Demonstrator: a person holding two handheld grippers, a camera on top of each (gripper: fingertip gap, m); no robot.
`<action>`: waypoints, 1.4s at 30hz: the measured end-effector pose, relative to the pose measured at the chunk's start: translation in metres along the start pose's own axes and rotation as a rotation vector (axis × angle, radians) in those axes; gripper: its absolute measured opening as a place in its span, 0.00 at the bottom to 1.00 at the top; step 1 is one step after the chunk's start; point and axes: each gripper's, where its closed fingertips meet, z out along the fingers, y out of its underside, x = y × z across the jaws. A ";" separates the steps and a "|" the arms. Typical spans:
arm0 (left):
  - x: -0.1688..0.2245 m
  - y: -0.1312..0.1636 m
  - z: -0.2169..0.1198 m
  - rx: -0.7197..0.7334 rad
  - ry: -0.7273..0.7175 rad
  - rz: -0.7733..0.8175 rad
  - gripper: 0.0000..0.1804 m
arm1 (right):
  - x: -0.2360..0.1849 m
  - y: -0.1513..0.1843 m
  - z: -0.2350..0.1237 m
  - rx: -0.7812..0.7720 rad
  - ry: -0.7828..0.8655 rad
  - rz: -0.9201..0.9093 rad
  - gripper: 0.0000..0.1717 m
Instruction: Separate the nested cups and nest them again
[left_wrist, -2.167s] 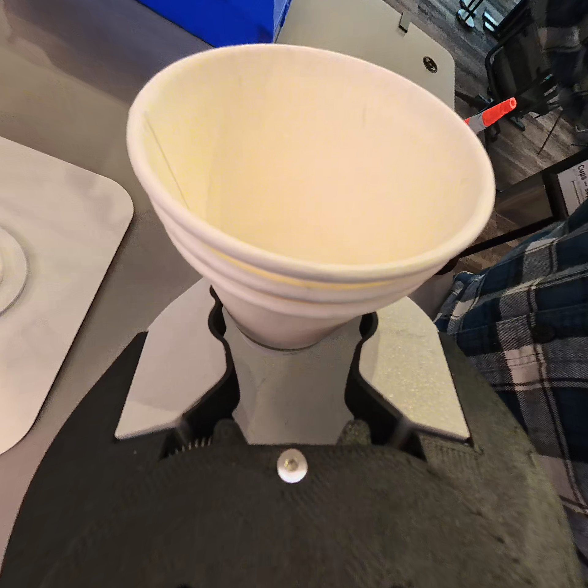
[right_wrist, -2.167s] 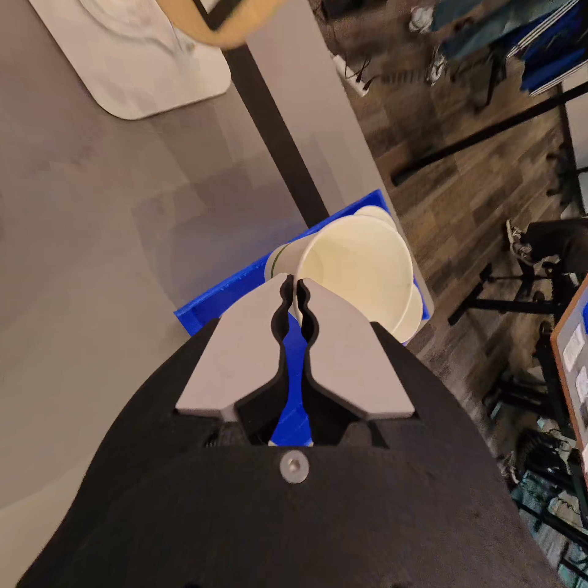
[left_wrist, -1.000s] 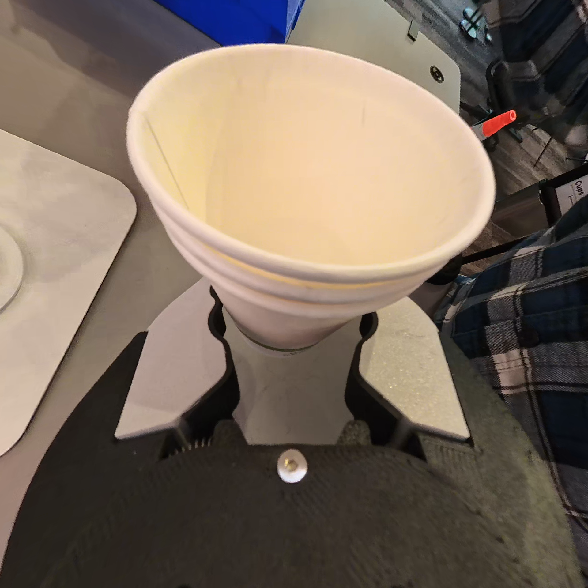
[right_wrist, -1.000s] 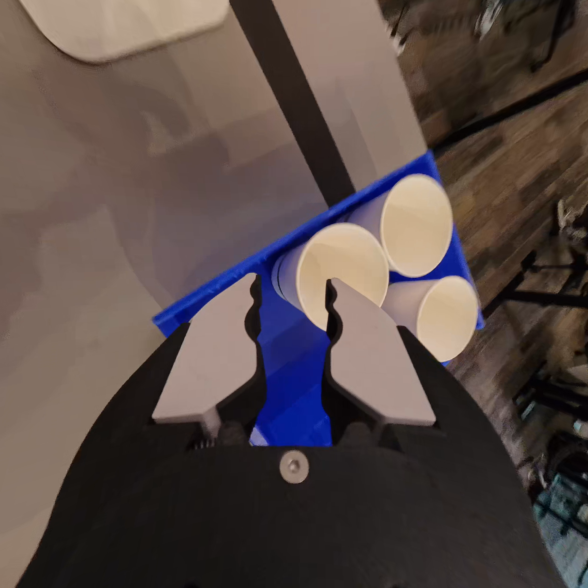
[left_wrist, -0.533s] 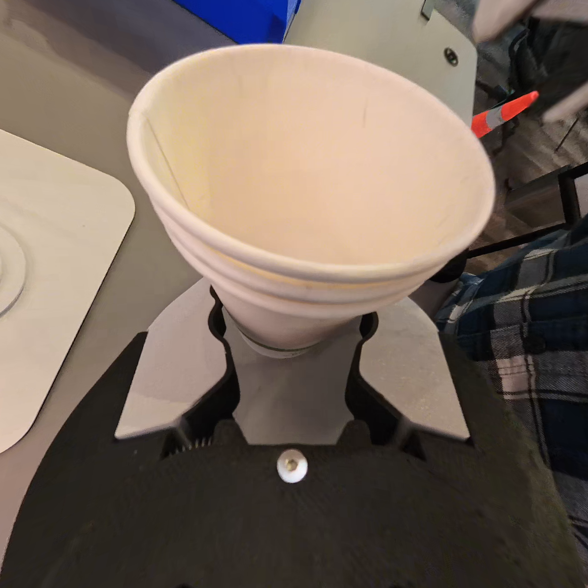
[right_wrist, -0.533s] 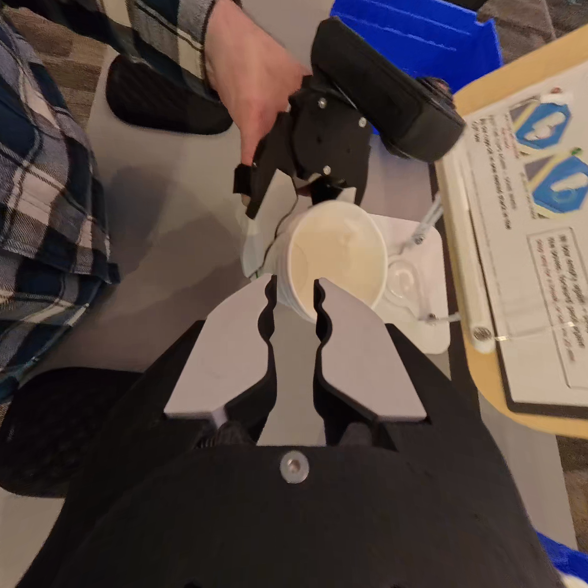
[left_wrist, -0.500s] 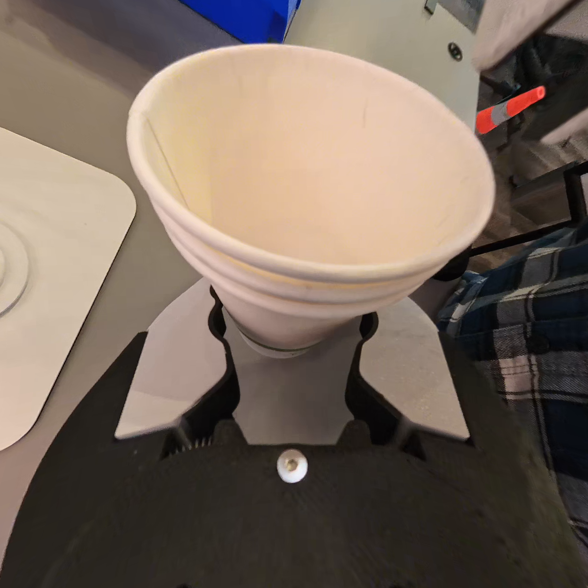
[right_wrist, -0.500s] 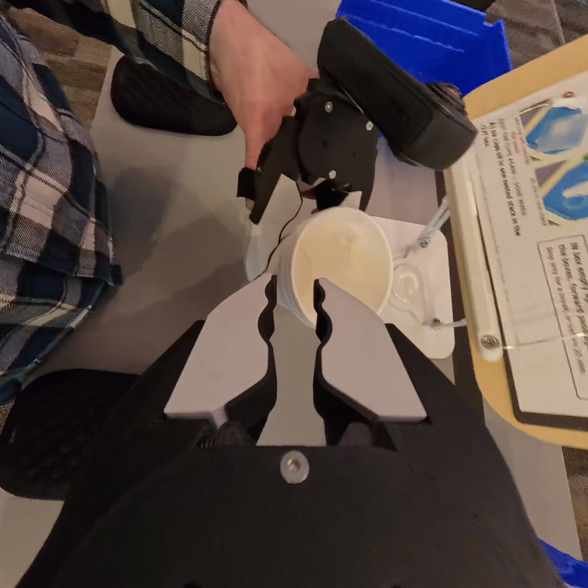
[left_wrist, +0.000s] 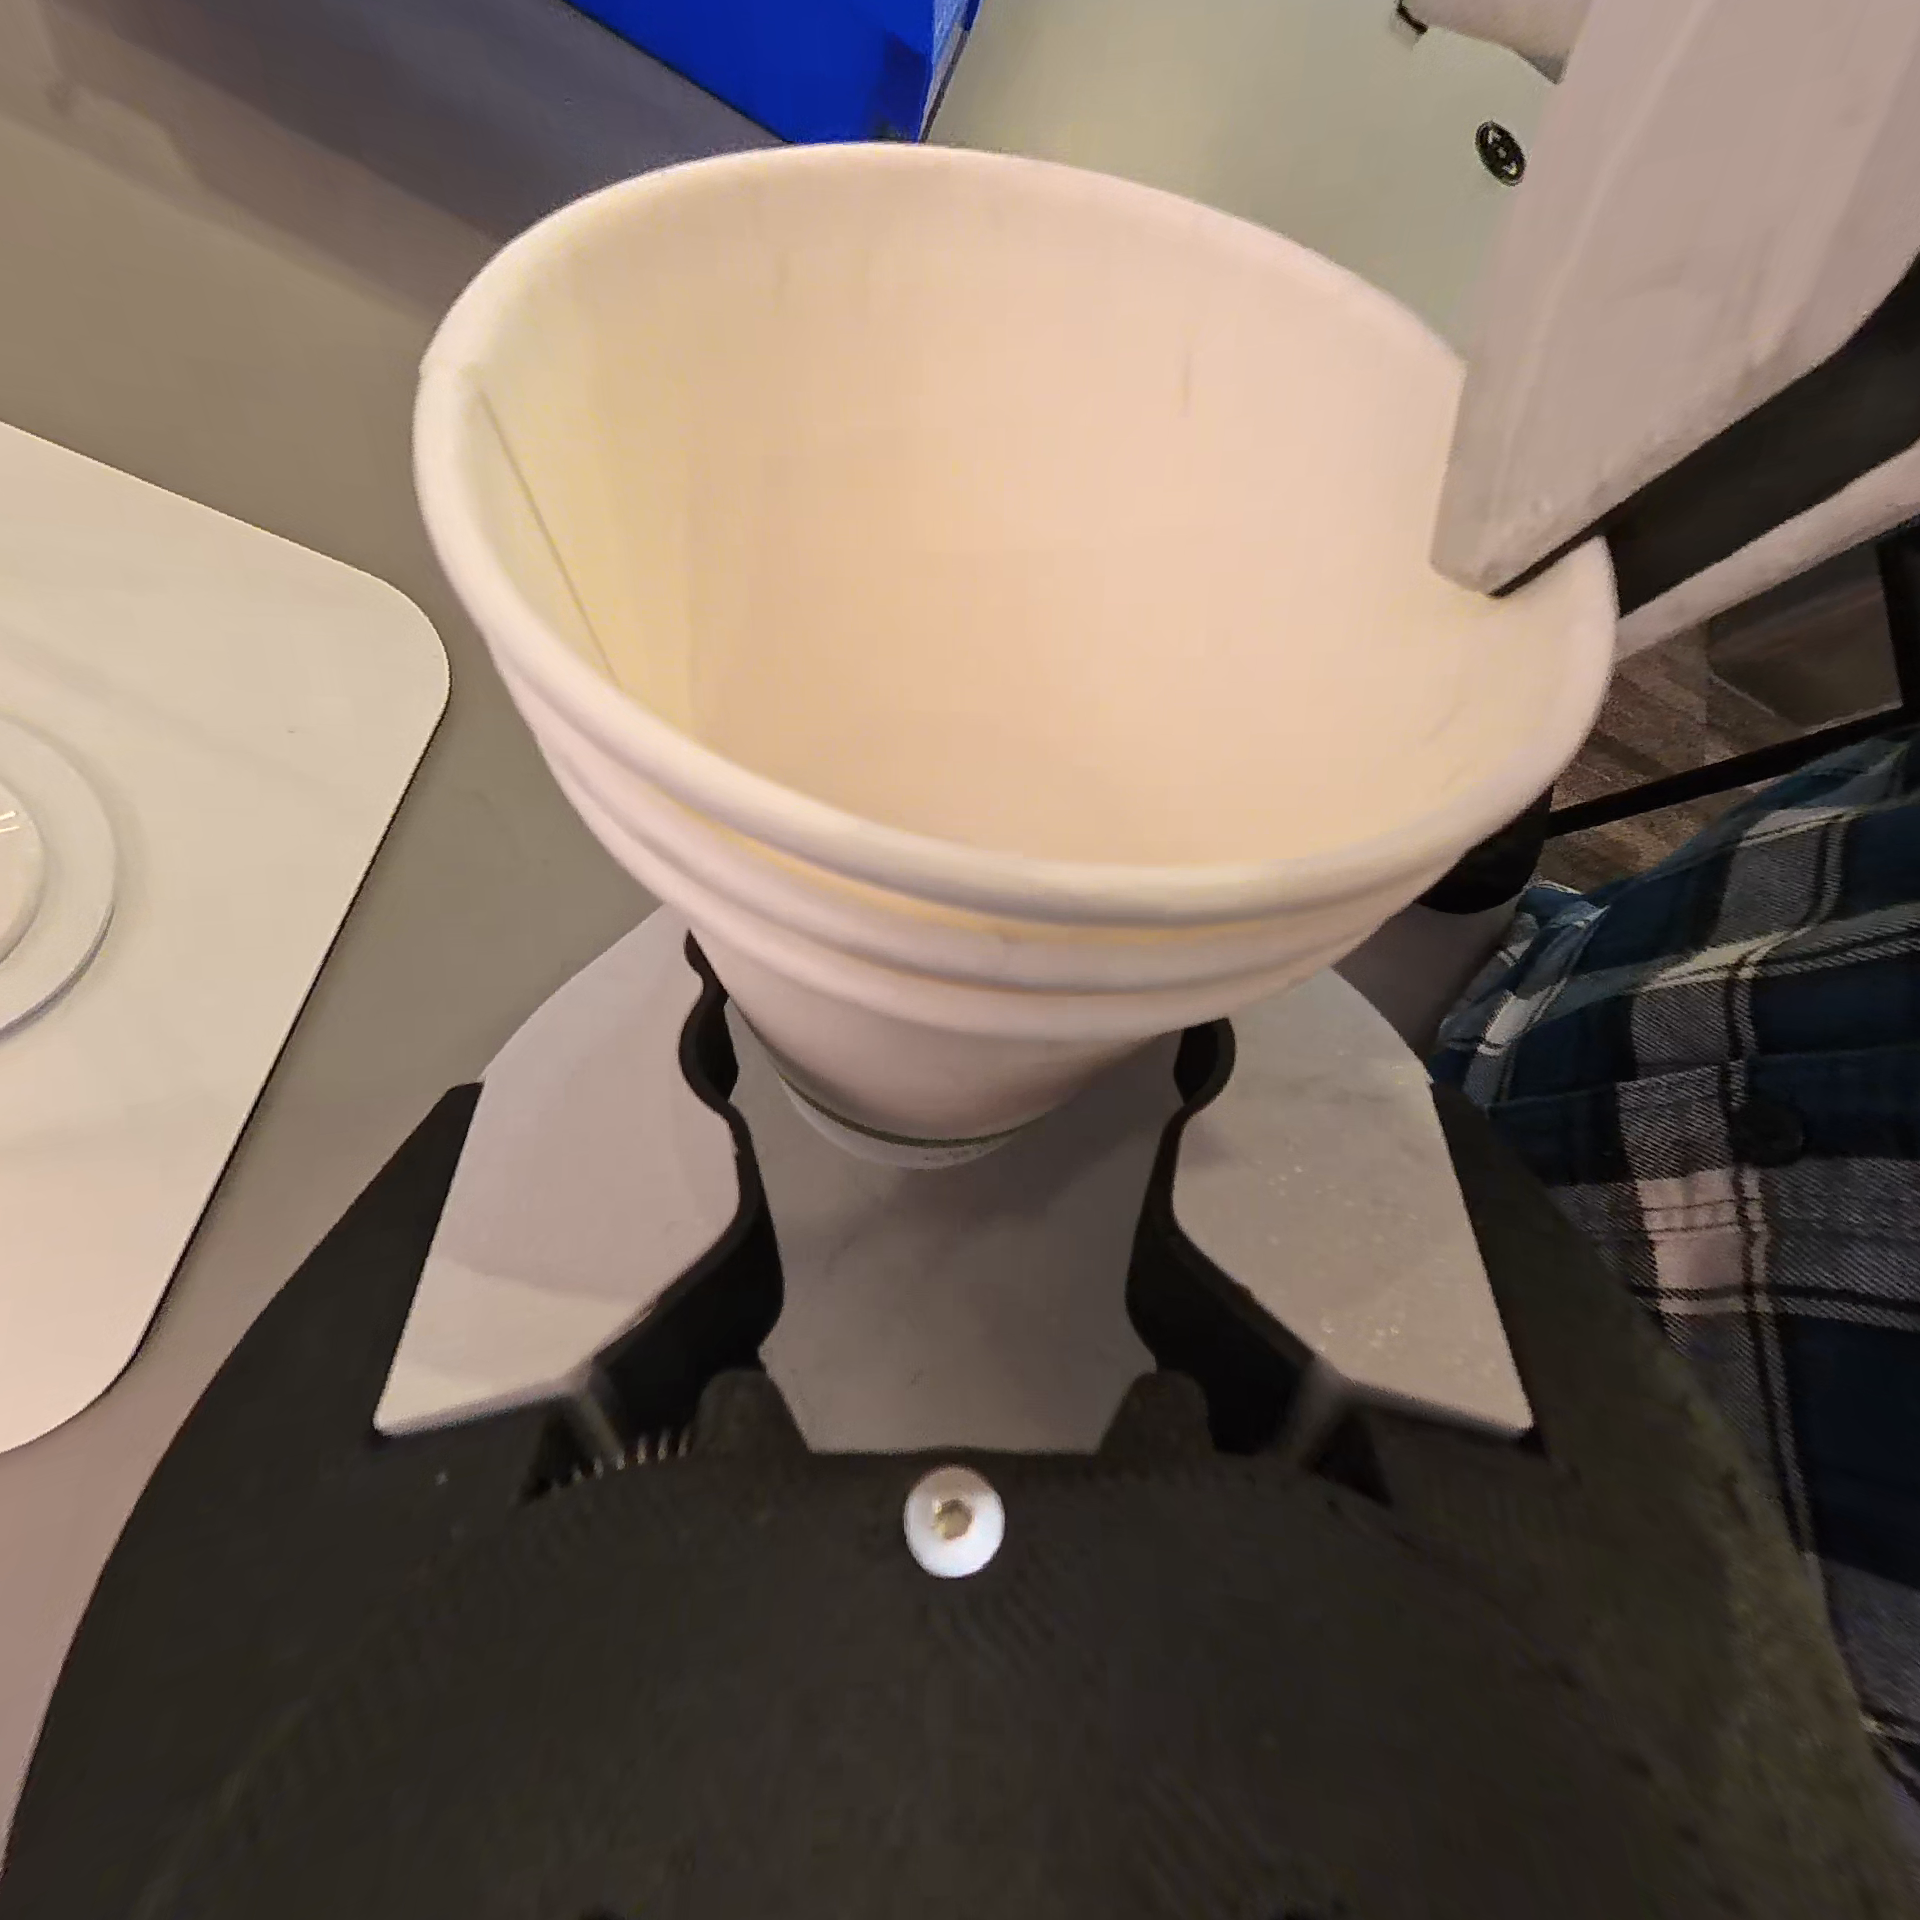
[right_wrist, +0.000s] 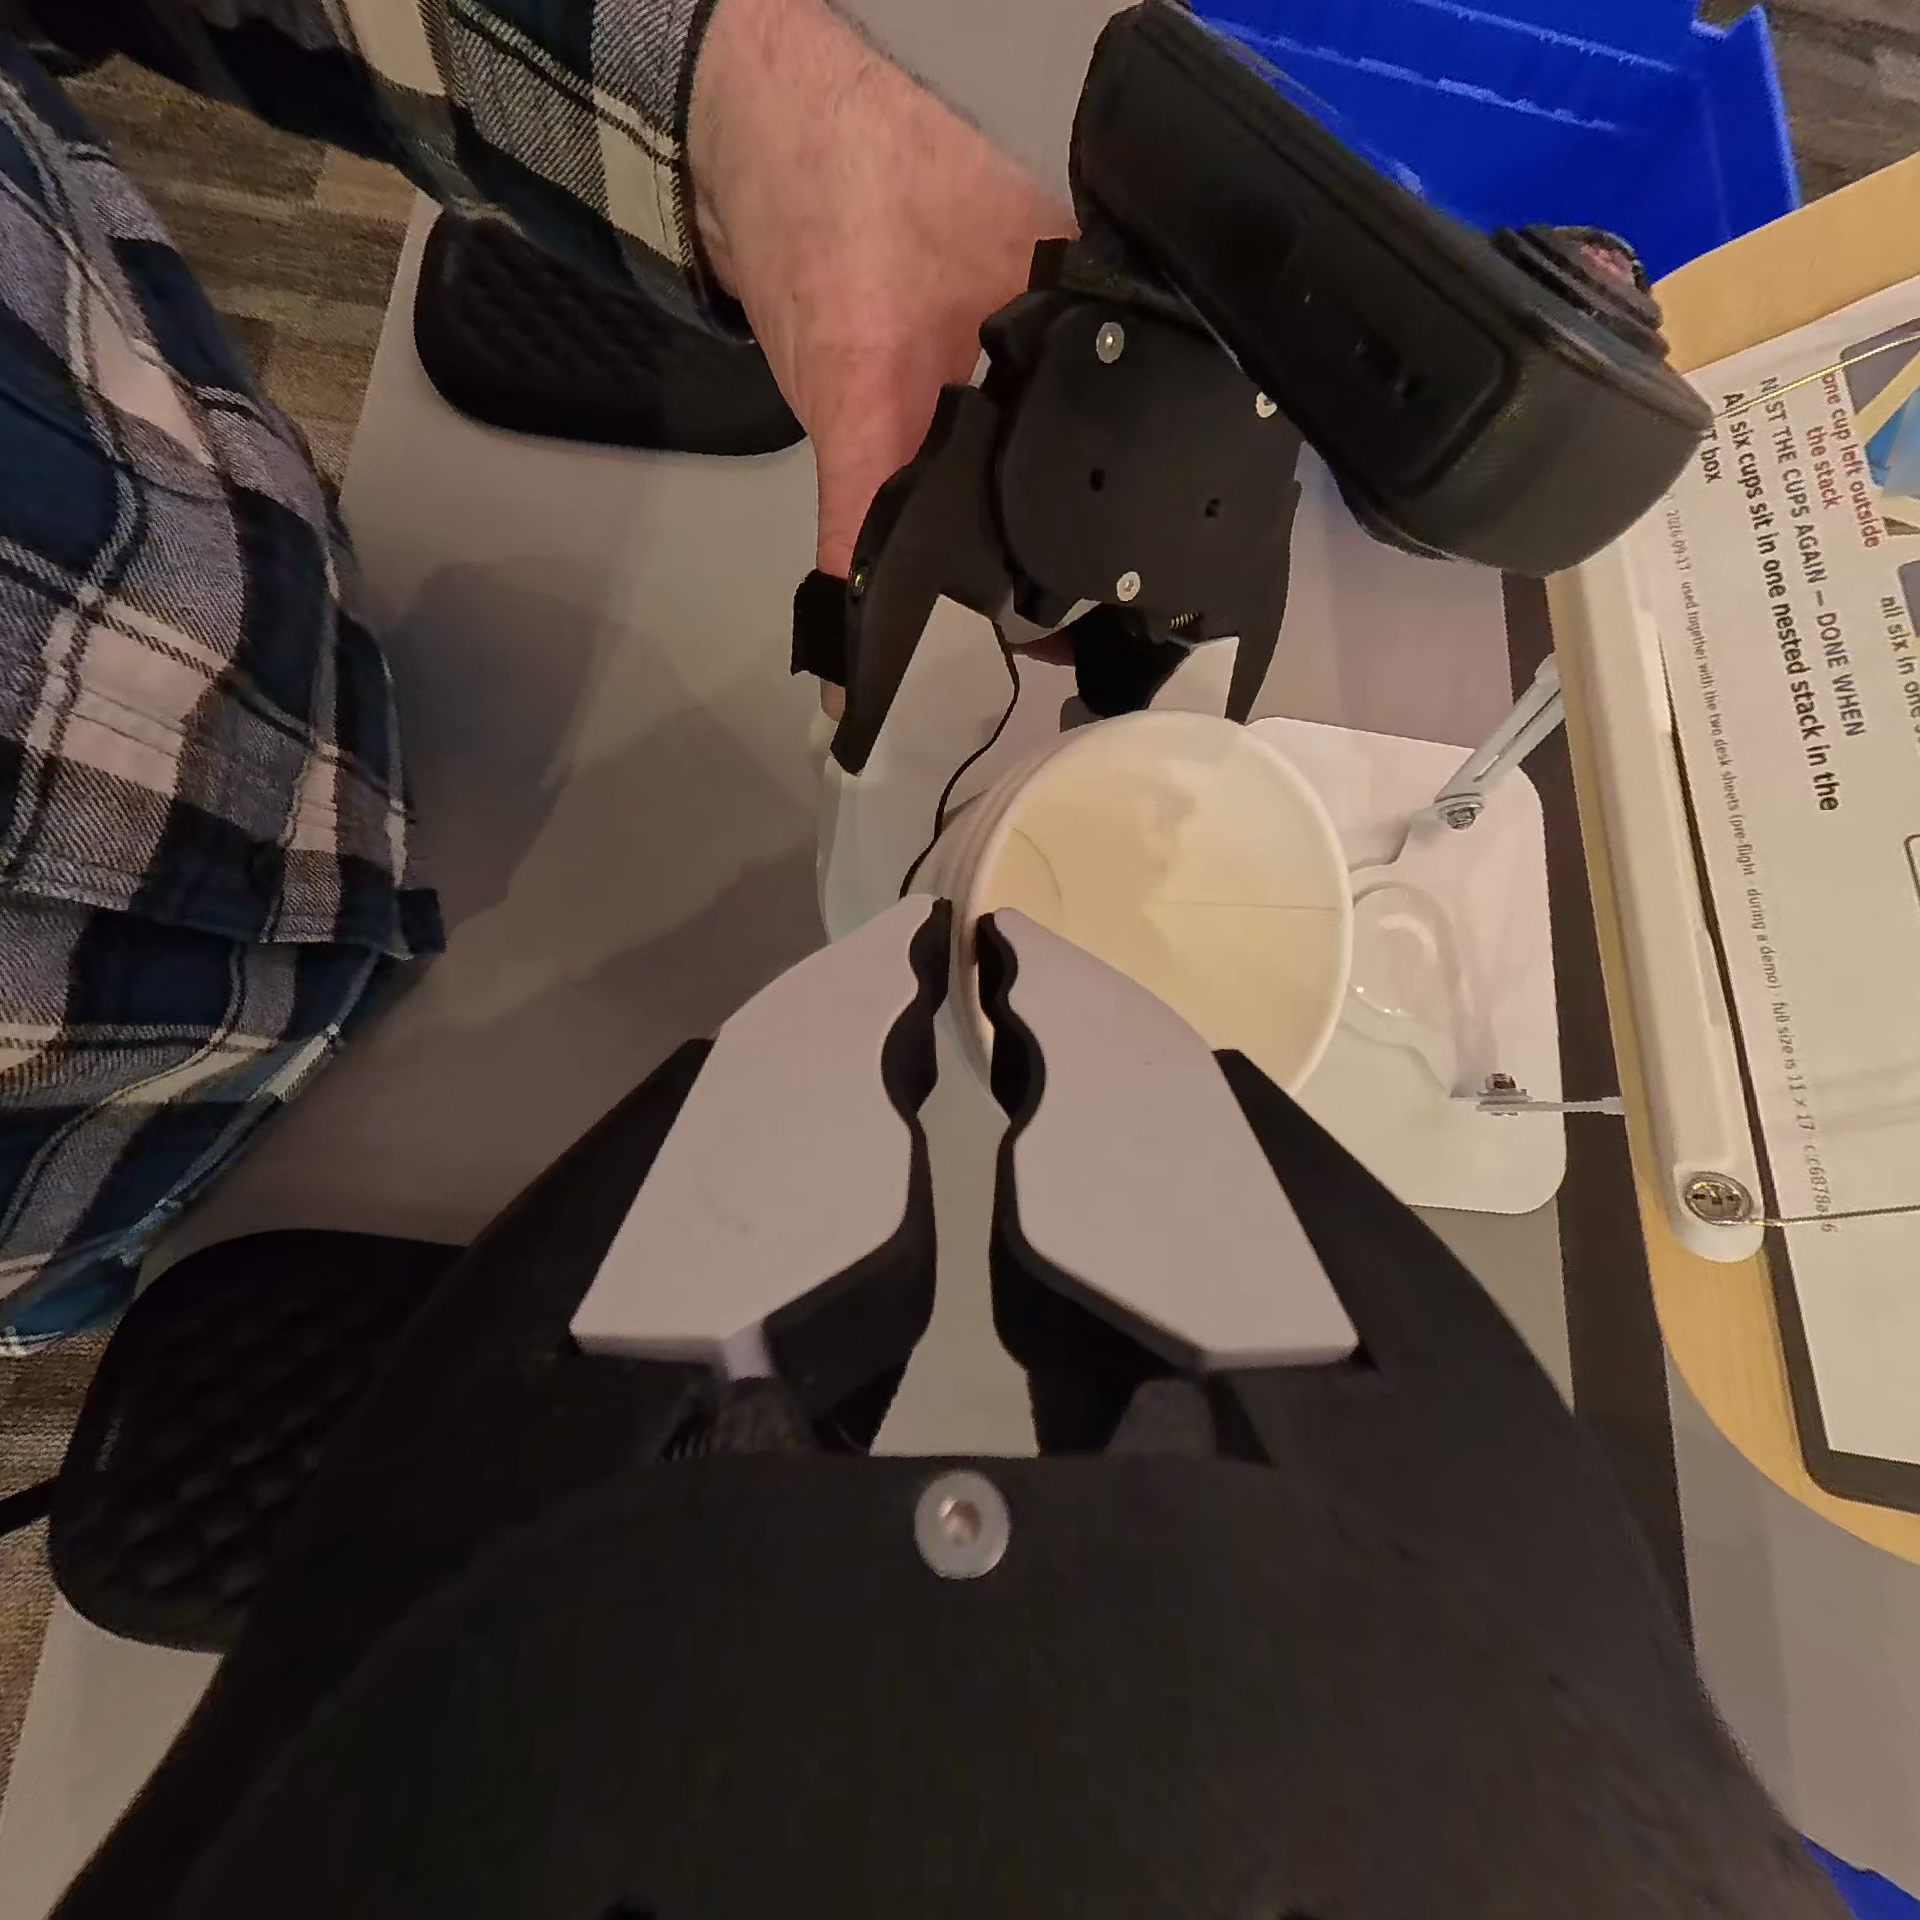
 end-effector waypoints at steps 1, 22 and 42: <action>0.000 0.000 0.000 -0.001 -0.002 0.004 0.47 | 0.000 0.000 0.000 0.000 -0.006 0.007 0.03; -0.005 -0.005 -0.003 0.004 -0.042 0.059 0.47 | 0.000 -0.003 -0.004 0.012 -0.035 0.079 0.02; -0.003 -0.010 -0.003 0.054 -0.027 0.071 0.45 | 0.010 -0.018 -0.032 0.108 -0.025 0.133 0.02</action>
